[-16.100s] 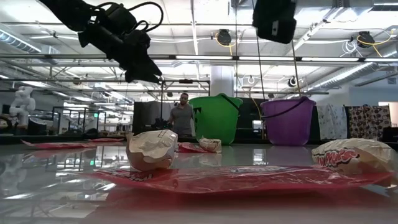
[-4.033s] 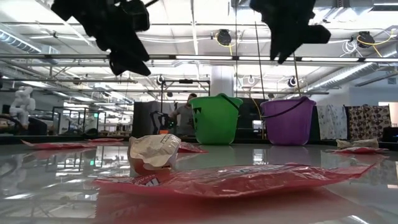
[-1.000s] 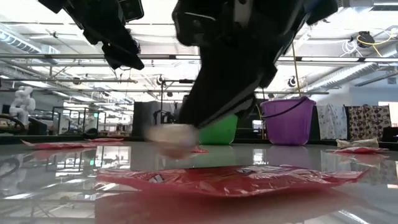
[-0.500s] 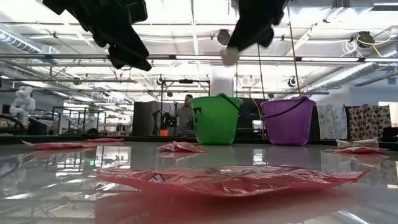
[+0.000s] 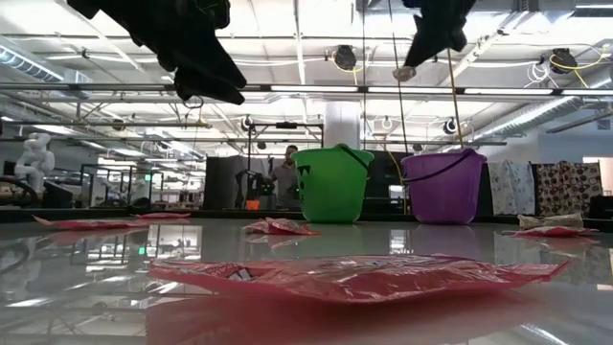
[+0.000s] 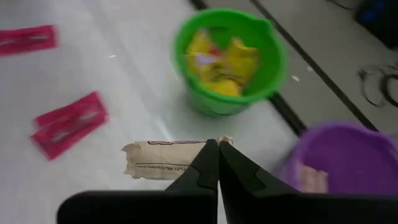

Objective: Sort candy by brand, put in halloween buckets
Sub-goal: Put the light brown chocolate bar into the top violet bucket

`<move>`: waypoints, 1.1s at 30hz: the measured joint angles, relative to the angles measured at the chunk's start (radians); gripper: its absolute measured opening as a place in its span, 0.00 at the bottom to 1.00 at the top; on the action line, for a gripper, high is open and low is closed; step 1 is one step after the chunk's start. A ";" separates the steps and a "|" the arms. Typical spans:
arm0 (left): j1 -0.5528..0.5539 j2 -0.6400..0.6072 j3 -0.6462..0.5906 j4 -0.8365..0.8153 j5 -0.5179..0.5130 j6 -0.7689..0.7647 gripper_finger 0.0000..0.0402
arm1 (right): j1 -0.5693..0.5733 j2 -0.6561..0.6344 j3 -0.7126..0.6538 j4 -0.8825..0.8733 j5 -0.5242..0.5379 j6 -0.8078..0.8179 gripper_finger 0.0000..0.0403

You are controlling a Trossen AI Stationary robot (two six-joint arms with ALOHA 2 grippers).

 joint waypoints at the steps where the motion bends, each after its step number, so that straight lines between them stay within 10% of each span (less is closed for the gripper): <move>1: 0.000 0.000 0.000 0.008 -0.014 -0.016 0.51 | -0.028 -0.011 0.000 -0.014 0.000 -0.005 0.00; 21: 0.001 0.000 0.000 0.066 -0.154 -0.188 0.51 | -0.549 0.096 0.000 -0.123 0.070 0.064 0.00; 33: 0.000 0.000 0.000 0.064 -0.157 -0.292 0.51 | -0.642 0.210 0.000 -0.155 0.051 0.001 0.02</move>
